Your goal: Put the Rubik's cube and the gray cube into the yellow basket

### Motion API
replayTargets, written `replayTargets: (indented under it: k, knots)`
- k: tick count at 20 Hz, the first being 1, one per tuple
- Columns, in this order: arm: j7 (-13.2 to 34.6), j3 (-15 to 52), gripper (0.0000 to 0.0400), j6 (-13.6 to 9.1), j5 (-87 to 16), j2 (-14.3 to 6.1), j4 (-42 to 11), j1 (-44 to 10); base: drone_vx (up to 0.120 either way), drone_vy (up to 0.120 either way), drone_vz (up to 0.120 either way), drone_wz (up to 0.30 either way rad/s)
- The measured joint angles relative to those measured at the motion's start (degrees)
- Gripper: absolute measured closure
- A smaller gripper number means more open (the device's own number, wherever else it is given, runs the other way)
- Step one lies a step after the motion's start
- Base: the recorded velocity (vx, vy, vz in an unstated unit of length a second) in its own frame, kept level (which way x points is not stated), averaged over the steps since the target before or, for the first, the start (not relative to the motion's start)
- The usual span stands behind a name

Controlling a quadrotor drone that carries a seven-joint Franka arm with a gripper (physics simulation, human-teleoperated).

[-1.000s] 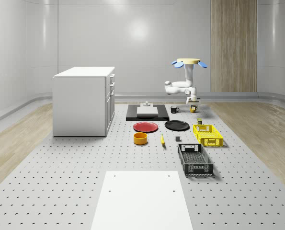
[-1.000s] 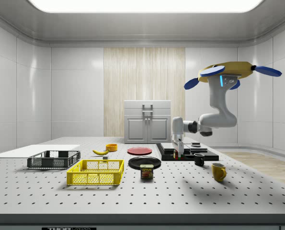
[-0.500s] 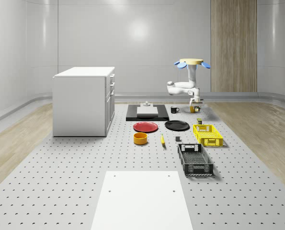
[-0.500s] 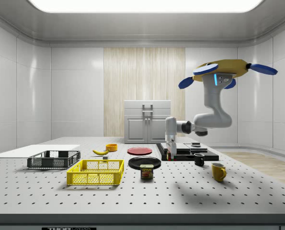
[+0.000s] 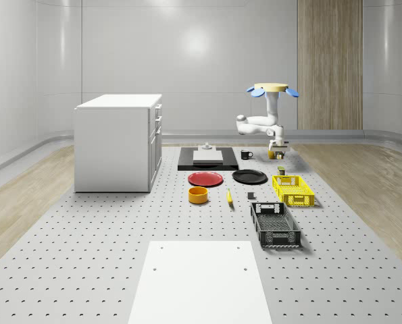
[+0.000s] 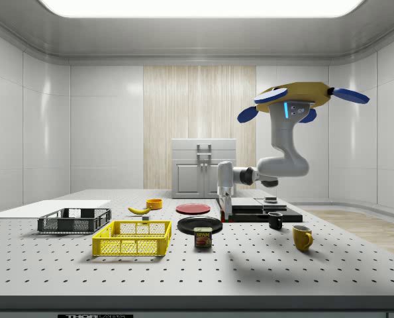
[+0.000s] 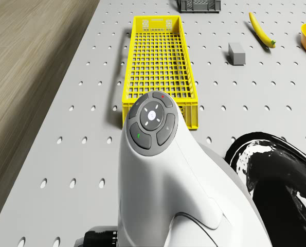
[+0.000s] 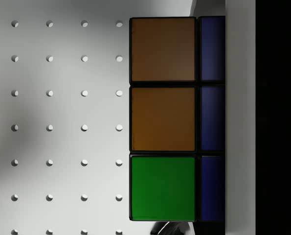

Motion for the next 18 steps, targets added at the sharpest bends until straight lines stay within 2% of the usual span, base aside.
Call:
replayTargets:
  k: [18]
  knots:
    - [0.3,0.3,0.0075,1.7,0.8,-1.8,0.1,-0.4,0.12,0.0,0.0,0.0]
